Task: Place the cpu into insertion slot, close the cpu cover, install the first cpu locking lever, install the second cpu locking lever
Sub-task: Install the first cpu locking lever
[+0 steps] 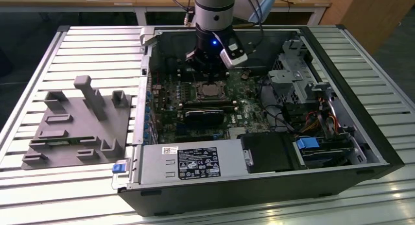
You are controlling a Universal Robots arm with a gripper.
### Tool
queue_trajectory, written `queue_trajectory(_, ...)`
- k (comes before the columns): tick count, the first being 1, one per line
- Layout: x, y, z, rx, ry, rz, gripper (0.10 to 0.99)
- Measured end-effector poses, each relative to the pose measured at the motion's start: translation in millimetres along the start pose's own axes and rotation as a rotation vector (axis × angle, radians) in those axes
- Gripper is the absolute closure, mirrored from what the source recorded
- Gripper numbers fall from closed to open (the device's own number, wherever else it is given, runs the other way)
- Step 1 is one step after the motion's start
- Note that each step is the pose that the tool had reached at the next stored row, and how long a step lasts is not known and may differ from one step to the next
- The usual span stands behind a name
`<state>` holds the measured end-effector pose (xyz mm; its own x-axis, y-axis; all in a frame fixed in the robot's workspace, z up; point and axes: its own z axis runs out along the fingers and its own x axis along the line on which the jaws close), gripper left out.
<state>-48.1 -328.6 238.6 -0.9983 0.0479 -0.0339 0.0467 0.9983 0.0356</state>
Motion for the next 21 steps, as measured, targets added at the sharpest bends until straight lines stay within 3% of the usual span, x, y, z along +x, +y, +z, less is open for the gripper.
queue_trajectory(13,31.2,-1.5,-1.1,0.000,-0.0020,0.000,0.980)
queue_trajectory(18,46.9,-2.2,-1.7,0.000,-0.0039,0.000,0.980)
queue_trajectory(21,52.0,-2.4,-1.8,-0.008,-0.0036,0.000,0.980)
